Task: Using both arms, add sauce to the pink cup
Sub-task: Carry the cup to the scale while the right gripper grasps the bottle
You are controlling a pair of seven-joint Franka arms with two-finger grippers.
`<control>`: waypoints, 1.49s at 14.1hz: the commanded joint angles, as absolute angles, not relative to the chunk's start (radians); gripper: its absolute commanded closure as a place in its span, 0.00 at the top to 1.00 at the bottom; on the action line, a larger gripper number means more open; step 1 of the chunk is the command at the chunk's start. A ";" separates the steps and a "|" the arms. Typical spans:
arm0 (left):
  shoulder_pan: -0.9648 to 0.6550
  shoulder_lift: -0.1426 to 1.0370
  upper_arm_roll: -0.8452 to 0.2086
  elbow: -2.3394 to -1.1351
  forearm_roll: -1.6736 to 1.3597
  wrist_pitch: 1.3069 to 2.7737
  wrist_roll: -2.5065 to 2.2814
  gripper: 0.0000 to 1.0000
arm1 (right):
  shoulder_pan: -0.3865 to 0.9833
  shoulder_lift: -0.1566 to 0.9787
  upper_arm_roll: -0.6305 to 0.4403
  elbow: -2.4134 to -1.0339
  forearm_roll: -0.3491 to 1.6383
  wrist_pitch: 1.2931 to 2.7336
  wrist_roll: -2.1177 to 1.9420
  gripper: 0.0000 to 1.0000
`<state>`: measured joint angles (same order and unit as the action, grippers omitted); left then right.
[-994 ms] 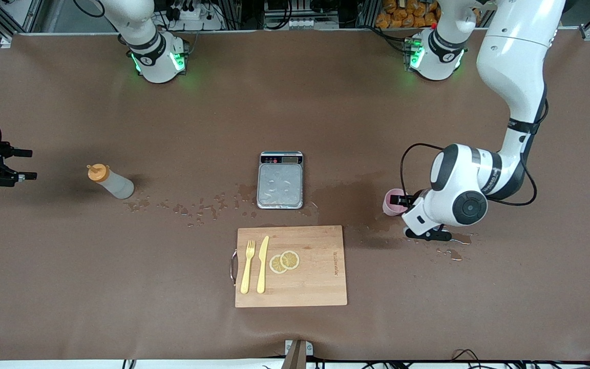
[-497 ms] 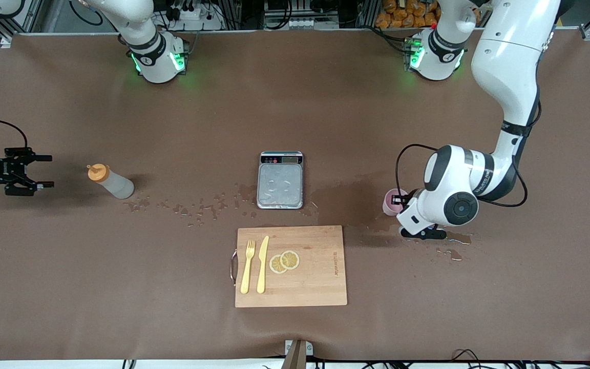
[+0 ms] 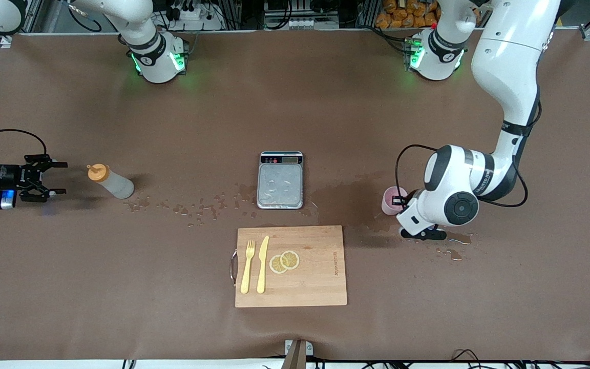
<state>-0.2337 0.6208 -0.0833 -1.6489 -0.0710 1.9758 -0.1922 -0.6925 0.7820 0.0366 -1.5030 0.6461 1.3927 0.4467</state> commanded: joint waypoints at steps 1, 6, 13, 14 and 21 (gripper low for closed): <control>-0.233 0.554 -0.080 -1.652 -0.083 1.970 -0.222 0.00 | -0.707 0.818 0.054 -1.471 0.673 1.439 0.460 1.00; -0.235 0.497 -0.118 -1.646 -0.091 1.967 -0.333 0.00 | -0.666 0.841 0.058 -1.480 0.676 1.442 0.468 1.00; -0.262 0.499 -0.251 -1.611 -0.087 1.967 -0.575 0.00 | -0.643 0.893 0.061 -1.482 0.683 1.437 0.459 1.00; -0.279 0.503 -0.253 -1.586 -0.090 1.967 -0.592 0.00 | -0.637 0.896 0.061 -1.482 0.690 1.436 0.459 1.00; -0.434 0.570 -0.258 -1.516 -0.115 1.977 -0.807 0.00 | -0.595 0.899 0.061 -1.493 0.690 1.431 0.462 1.00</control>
<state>-0.3922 0.5271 -0.2633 -1.5753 -0.0997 1.9776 -0.7577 -0.6031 0.8895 0.0605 -1.5022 0.6729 1.4425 0.4477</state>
